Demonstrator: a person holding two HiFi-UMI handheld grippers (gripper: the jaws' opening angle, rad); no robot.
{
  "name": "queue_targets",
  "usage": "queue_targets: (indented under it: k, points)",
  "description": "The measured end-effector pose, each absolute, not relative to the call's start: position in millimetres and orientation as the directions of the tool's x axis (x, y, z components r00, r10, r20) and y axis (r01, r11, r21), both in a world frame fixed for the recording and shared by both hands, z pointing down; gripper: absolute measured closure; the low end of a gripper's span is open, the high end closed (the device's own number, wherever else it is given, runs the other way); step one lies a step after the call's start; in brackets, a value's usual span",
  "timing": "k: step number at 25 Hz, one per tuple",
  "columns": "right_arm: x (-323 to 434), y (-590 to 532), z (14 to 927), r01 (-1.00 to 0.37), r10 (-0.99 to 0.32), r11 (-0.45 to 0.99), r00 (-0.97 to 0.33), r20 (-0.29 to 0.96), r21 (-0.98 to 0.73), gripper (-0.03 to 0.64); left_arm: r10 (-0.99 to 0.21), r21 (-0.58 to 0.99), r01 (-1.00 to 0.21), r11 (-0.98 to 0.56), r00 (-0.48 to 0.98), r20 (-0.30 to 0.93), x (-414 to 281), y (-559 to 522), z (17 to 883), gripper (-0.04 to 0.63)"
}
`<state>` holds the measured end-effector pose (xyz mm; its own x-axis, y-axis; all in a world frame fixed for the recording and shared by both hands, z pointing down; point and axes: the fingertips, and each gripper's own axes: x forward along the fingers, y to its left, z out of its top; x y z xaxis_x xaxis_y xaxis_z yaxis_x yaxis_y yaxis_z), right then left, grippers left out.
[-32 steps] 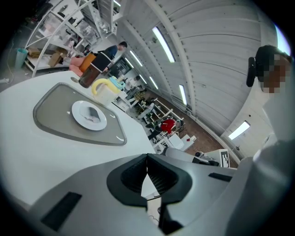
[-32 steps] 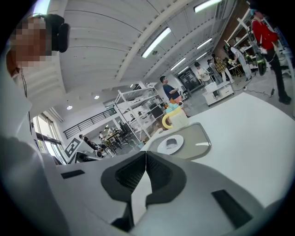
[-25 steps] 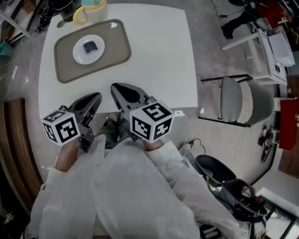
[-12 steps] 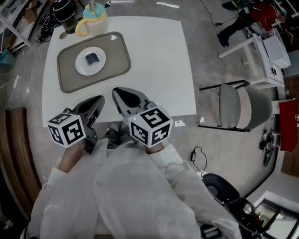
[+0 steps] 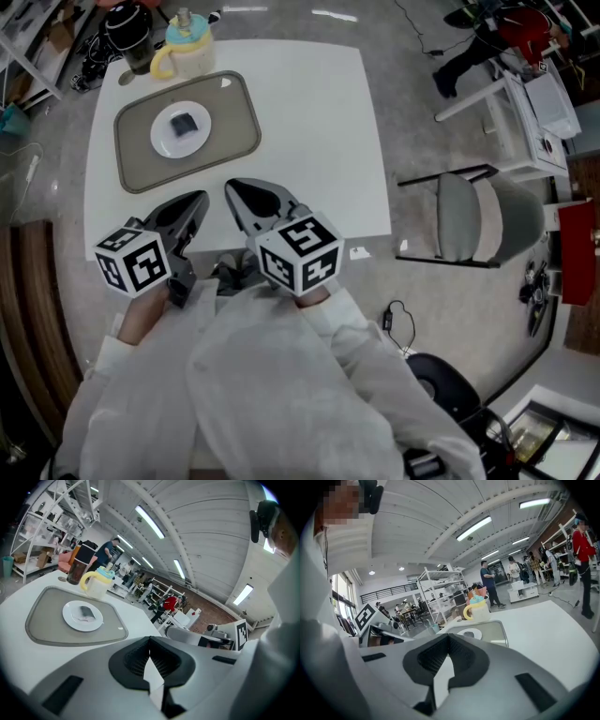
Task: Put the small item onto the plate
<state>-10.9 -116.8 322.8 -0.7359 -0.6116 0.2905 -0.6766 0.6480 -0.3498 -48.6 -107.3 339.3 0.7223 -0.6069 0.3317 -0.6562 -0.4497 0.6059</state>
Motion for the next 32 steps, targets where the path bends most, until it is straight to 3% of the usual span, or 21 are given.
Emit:
queue_targets:
  k: [32]
  points:
    - [-9, -106, 331, -0.69, -0.601, 0.652, -0.723, 0.34, -0.314, 0.601, -0.593, 0.615, -0.642, -0.457, 0.736, 0.327, -47, -100, 339, 0.584]
